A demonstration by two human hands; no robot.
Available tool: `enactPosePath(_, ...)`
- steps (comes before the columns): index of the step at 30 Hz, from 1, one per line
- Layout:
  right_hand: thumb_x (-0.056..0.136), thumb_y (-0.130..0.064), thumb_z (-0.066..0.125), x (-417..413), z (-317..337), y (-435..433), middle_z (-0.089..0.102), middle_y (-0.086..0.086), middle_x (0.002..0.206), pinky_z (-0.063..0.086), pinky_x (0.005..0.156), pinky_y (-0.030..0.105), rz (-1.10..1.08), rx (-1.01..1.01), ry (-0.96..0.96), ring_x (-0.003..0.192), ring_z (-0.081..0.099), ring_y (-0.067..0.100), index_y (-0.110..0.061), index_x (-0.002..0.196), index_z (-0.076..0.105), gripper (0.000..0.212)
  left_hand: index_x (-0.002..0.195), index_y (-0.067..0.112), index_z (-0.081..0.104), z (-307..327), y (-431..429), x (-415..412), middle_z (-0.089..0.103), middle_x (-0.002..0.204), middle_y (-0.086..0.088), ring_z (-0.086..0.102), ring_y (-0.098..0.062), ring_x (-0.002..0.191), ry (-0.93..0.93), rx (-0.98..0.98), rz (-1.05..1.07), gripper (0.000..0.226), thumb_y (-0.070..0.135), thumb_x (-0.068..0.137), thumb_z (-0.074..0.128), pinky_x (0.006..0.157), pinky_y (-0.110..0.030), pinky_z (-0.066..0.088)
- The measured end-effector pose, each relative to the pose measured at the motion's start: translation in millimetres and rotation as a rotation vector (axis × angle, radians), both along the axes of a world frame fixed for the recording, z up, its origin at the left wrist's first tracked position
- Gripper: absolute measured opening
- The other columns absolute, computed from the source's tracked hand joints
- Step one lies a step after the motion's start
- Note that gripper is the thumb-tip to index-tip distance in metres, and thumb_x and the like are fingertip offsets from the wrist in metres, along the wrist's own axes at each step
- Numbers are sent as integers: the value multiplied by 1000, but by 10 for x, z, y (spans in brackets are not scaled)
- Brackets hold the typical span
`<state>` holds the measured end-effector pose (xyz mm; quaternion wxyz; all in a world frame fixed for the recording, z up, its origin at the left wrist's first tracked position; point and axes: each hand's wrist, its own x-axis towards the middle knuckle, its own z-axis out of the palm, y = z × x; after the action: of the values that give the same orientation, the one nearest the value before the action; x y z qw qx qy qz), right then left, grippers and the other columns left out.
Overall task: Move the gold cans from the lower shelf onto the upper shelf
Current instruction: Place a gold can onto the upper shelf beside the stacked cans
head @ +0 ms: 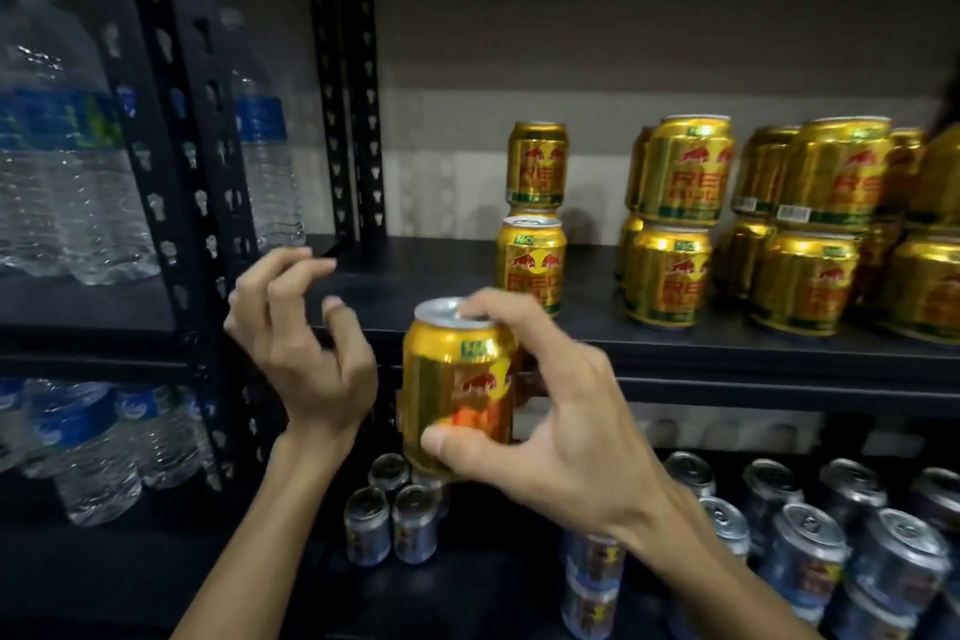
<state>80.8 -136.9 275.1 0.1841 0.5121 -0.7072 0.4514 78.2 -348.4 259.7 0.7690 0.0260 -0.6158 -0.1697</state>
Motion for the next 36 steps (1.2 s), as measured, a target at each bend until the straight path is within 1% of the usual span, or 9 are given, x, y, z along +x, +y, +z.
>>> enactPosePath(6,77,-37,82,-92,679,80,63,-20,106,61,68,24,-78,-225,6,89,69,4,-37,124,49,57,111,13,58,442,-50,-259,59,110,-3,53,-22,103,-424,34,-98,28,12,84,52,88,-40,37)
enactPosePath(11,83,-34,82,-411,1071,31,66,-14,100,57,75,17,-178,-291,38,92,67,-2,-30,128,49,56,135,23,42,395,-149,-457,52,129,-10,47,-31,119,-1011,153,6,39,30,96,45,98,-51,36)
enactPosePath(13,83,-35,82,-580,1135,-17,65,-14,102,57,74,16,-217,-286,20,92,66,-4,-32,128,48,57,139,24,39,395,-167,-476,50,132,-10,44,-31,123,-1118,162,42,43,33,97,42,101,-52,34)
enactPosePath(17,81,-35,84,-891,1104,-129,65,-15,106,54,68,10,-256,-257,-46,91,64,-9,-37,129,47,60,139,26,42,435,-173,-465,53,133,-8,48,-31,122,-1203,175,26,43,36,98,40,100,-49,35)
enactPosePath(21,79,-36,84,-1075,965,-219,67,-9,110,61,81,32,-280,-234,-70,95,67,3,-39,132,43,67,126,30,55,462,-140,-413,65,120,-1,58,-31,109,-1203,199,0,34,41,98,41,96,-44,41)
enactPosePath(23,79,-35,84,-1118,933,-240,67,-8,111,62,82,35,-280,-234,-70,95,68,5,-39,131,43,66,121,32,58,460,-124,-397,67,115,2,59,-30,106,-1177,220,-11,32,41,97,41,94,-43,41)
enactPosePath(30,81,-33,84,-1164,879,-201,65,-12,110,55,75,18,-276,-252,-81,94,66,0,-37,133,43,66,116,32,61,452,-113,-392,67,110,3,60,-30,102,-1154,242,-6,30,42,95,41,88,-40,40)
enactPosePath(34,83,-34,82,-1147,837,-197,55,-29,108,45,70,0,-285,-255,-81,93,55,-24,-37,146,38,77,115,33,61,449,-116,-397,66,105,3,54,-27,90,-1147,254,0,30,42,95,41,84,-39,38)
enactPosePath(36,84,-34,82,-1129,807,-209,50,-35,106,42,70,0,-290,-267,-83,93,49,-32,-37,152,33,84,115,32,61,452,-110,-387,65,103,3,54,-27,90,-1148,258,0,30,42,95,42,85,-40,39)
